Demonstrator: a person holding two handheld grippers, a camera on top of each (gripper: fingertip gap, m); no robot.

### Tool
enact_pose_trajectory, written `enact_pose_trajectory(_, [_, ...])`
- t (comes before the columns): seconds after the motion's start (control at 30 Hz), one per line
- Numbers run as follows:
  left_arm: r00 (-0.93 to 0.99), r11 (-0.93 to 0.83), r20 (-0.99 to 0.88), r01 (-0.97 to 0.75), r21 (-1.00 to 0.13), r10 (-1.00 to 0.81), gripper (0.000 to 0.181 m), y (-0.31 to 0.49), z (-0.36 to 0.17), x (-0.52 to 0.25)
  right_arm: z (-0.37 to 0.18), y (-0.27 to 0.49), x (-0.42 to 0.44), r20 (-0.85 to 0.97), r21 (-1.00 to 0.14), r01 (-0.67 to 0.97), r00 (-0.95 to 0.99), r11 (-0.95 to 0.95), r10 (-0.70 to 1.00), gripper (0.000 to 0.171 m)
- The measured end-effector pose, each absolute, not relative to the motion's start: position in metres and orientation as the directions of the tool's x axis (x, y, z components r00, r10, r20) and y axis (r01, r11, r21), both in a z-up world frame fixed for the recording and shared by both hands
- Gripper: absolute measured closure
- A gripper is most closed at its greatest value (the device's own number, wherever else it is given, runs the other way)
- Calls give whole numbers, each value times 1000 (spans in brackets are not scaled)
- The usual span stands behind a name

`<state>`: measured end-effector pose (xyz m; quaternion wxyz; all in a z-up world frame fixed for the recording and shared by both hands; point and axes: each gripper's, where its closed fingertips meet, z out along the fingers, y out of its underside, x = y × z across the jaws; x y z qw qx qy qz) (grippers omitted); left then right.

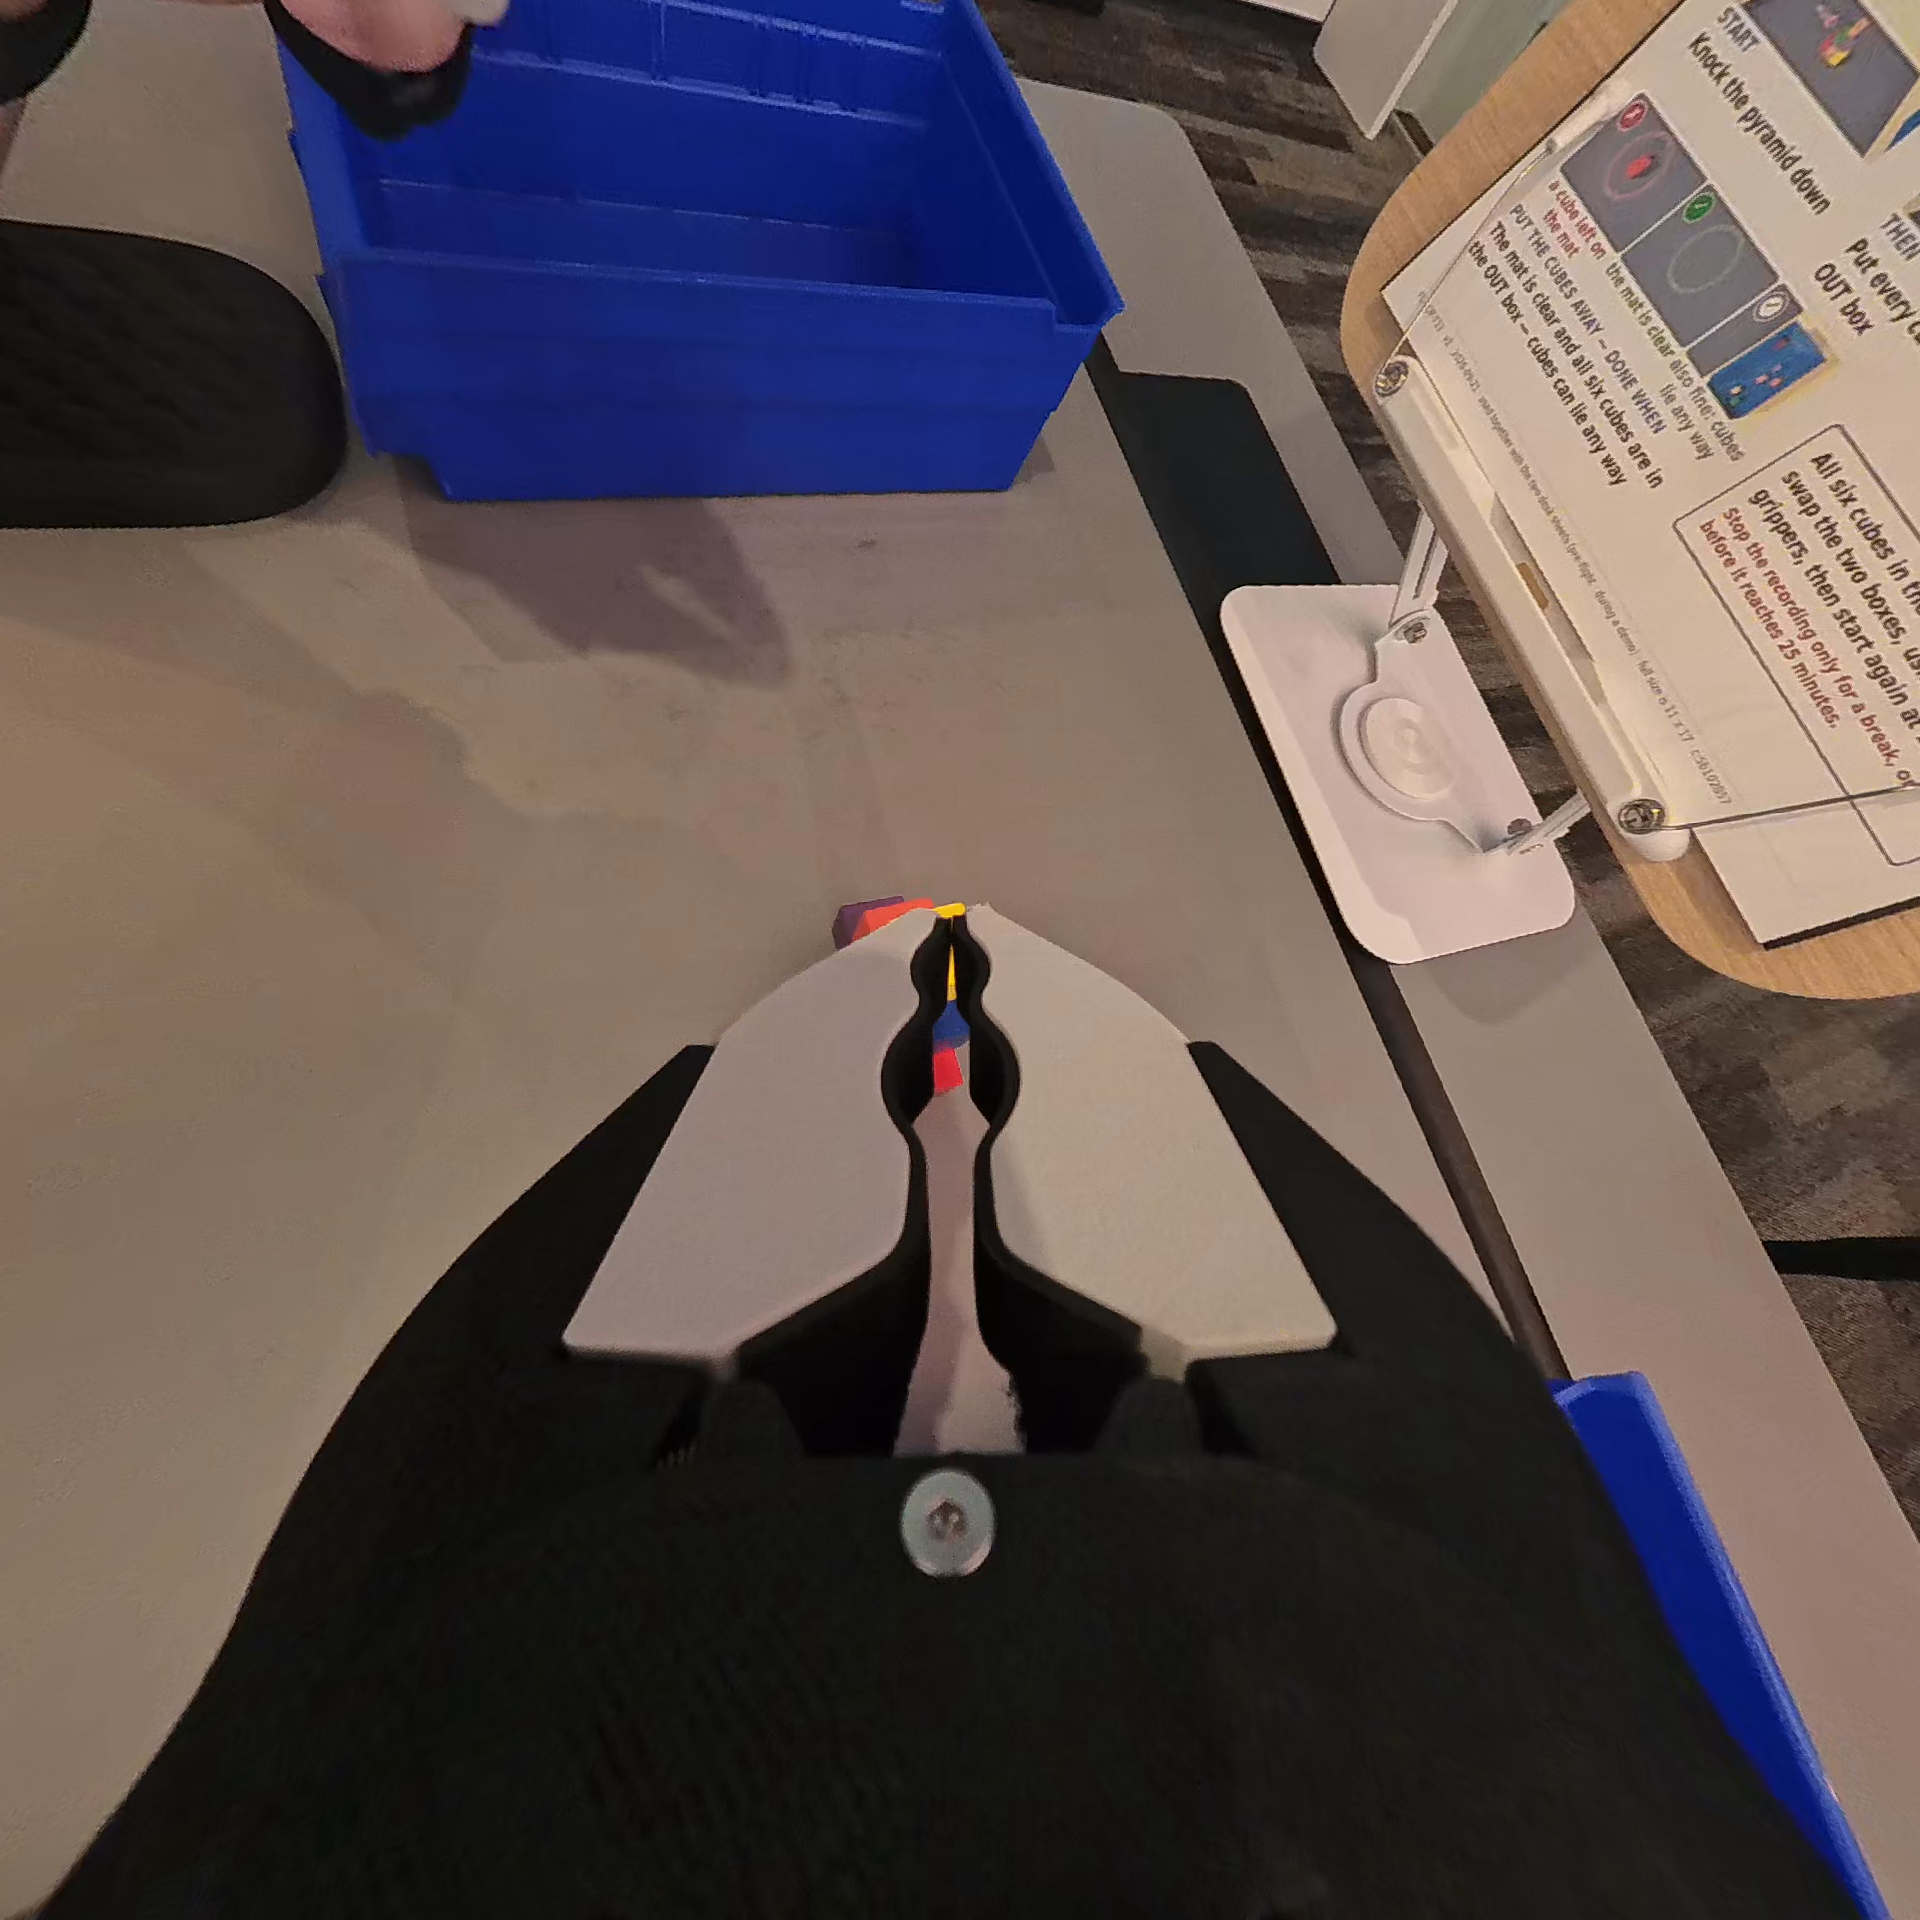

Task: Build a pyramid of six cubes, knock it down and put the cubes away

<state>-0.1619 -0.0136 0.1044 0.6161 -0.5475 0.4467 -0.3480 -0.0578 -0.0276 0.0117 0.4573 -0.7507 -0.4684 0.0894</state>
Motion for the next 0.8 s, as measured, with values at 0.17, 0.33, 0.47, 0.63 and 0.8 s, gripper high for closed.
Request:
enact_pose_trajectory(0.17, [351, 152, -172, -82, -985, -920, 181, -14, 99, -158, 0, -30, -63, 272, -749, 644, 513, -155, 814, 170])
enact_pose_trajectory(0.33, [352, 162, -185, -94, -982, -918, 181, -15, 100, -160, -26, -31, -77, 227, -705, 685, 466, -186, 855, 170])
enact_pose_trajectory(0.47, [351, 160, -184, -97, -982, -918, 181, -14, 99, -160, -58, -38, -98, 158, -637, 741, 395, -212, 905, 170])
enact_pose_trajectory(0.63, [346, 151, -181, -113, -982, -920, 181, -13, 94, -158, -110, -42, -116, 136, -496, 840, 323, -217, 937, 170])
enact_pose_trajectory(0.8, [338, 152, -186, -126, -980, -923, 181, -13, 91, -156, -138, -45, -123, 93, -417, 875, 311, -247, 946, 170])
